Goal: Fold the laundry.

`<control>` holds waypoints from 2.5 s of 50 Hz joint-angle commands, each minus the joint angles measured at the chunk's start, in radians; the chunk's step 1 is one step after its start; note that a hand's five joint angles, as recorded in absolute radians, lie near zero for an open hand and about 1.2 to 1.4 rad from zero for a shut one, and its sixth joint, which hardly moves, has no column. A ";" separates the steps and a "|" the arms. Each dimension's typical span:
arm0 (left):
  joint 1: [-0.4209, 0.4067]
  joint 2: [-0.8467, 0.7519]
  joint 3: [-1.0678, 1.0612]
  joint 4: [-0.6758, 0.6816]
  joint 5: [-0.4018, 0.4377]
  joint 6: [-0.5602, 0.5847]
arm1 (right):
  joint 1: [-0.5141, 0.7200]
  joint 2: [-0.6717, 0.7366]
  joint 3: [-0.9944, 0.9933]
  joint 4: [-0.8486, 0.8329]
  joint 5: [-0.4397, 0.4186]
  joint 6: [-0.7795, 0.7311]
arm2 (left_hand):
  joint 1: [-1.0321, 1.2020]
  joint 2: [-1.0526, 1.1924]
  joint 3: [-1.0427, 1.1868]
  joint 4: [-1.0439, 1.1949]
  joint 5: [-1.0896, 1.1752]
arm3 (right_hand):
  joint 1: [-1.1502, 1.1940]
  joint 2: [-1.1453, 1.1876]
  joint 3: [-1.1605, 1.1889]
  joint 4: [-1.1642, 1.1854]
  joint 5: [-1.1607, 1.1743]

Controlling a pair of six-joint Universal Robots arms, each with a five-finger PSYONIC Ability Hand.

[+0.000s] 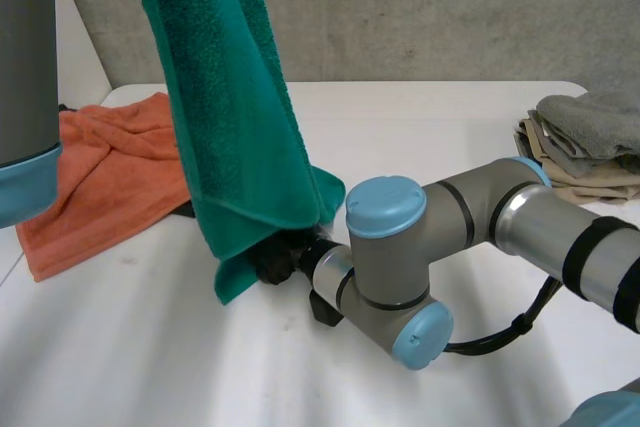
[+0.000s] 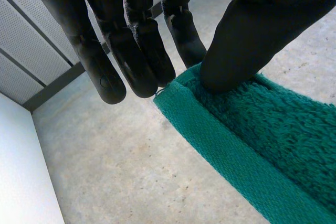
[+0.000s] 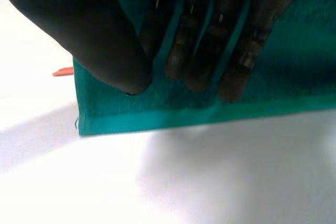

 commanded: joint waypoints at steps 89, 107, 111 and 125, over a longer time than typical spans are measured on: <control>0.253 -0.161 -0.645 -0.179 0.008 -0.308 | -0.414 -0.350 0.082 0.083 0.032 -0.787 | 0.239 0.196 0.200 0.192 0.240 | 0.431 0.260 0.273 0.271 0.292; 0.226 -0.180 -0.626 -0.186 0.003 -0.307 | -0.436 -0.317 0.108 0.039 0.040 -0.821 | 0.239 0.196 0.200 0.192 0.240 | -0.790 -0.962 -0.949 -0.950 -0.929; 0.224 -0.177 -0.622 -0.186 0.003 -0.307 | -0.474 -0.448 0.171 0.036 0.039 -0.824 | 0.239 0.196 0.200 0.192 0.240 | -0.790 -0.962 -0.949 -0.950 -0.929; 0.223 -0.162 -0.626 -0.189 0.003 -0.310 | -0.568 -0.635 0.478 0.295 -0.023 -1.062 | 0.239 0.196 0.200 0.192 0.240 | -0.469 -0.641 -0.627 -0.629 -0.608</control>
